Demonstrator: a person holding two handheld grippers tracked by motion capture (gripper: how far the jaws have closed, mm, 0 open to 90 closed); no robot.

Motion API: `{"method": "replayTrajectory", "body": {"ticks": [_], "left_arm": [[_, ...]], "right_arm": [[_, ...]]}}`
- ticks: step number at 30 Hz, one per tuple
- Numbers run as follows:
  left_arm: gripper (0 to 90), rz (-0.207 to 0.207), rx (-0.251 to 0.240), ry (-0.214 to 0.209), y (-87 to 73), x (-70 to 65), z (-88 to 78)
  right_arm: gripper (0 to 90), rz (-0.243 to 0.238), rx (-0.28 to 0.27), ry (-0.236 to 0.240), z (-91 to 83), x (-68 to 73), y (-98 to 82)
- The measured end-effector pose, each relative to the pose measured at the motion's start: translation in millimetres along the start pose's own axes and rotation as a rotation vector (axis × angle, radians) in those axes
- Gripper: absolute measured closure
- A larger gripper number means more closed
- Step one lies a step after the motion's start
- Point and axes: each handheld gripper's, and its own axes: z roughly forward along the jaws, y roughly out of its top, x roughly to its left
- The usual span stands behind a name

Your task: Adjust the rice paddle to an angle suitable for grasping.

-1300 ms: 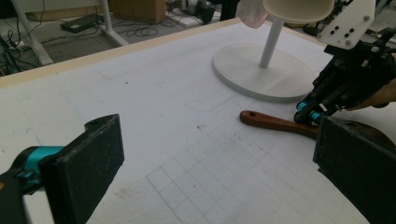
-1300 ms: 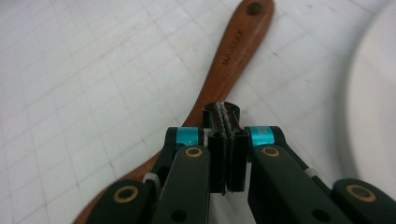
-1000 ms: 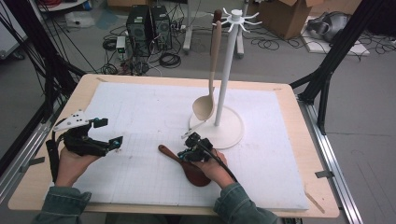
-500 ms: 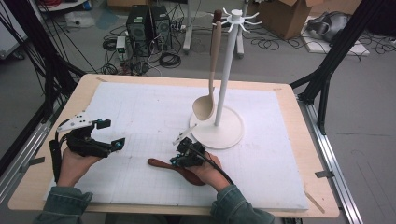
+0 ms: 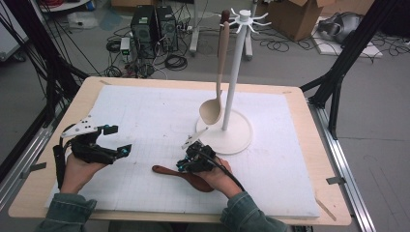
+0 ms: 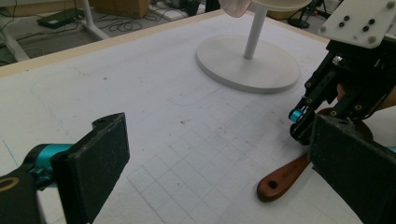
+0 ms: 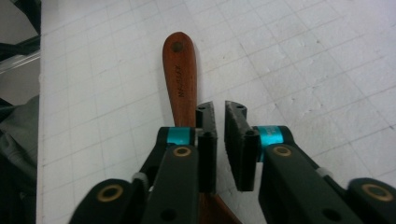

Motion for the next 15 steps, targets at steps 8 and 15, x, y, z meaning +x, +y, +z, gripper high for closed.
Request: {"method": "replayTrajectory", "body": {"ticks": [8, 15], "left_arm": [[7.0, 0.002, 0.023, -0.022, -3.6, -1.6, 6.5], [7.0, 0.004, 0.027, -0.026, -4.2, -1.5, 7.9]], "right_arm": [[67.7, -0.057, -0.002, 0.01, 3.0, 7.3, 1.4], [68.2, -0.098, 0.042, 0.027, 15.4, 13.6, 3.7]]}}
